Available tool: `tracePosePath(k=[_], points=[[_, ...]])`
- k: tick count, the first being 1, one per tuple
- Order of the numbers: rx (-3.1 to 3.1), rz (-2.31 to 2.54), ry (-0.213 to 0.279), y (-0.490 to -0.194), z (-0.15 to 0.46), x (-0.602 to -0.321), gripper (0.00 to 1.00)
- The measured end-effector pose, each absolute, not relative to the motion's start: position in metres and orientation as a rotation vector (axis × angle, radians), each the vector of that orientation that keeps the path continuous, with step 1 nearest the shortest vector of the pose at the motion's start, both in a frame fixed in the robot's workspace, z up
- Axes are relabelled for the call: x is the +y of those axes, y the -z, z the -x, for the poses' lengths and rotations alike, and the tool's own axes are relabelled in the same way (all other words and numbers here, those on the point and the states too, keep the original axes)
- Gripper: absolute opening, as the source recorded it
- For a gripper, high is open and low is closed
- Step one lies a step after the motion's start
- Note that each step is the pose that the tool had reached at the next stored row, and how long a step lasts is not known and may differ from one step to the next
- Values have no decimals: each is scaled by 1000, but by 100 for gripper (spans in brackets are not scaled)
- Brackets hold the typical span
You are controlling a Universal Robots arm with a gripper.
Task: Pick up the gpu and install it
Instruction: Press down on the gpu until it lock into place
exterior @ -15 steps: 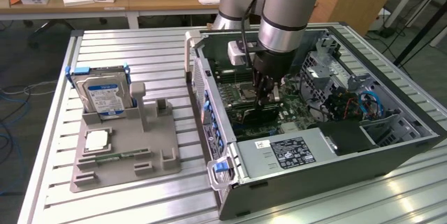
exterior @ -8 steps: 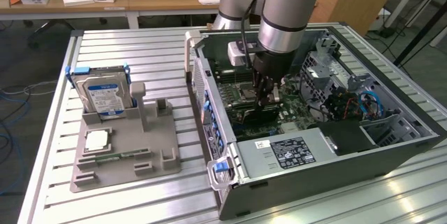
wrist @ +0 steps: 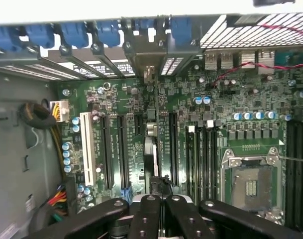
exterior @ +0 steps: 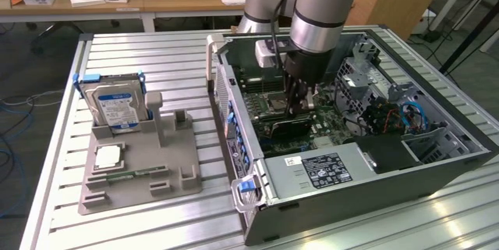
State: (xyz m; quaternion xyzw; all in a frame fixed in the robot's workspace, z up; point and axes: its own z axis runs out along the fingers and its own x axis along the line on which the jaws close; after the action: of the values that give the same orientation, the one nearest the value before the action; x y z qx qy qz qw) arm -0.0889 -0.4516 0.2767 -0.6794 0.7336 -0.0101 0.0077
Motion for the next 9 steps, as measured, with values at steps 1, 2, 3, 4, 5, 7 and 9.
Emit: tracePosePath(k=[1, 2, 3, 4, 5, 7, 9], points=[[2294, 2124, 32, -280, 89, -452, 11], [2294, 2124, 32, -282, 89, -452, 11], [2294, 2124, 32, -285, 89, -452, 11], [2293, 2124, 32, -287, 89, -452, 11], [2293, 2124, 31, -288, 89, -452, 11], [2293, 2124, 31, -288, 89, -452, 11], [2293, 2124, 31, -288, 89, -452, 11]])
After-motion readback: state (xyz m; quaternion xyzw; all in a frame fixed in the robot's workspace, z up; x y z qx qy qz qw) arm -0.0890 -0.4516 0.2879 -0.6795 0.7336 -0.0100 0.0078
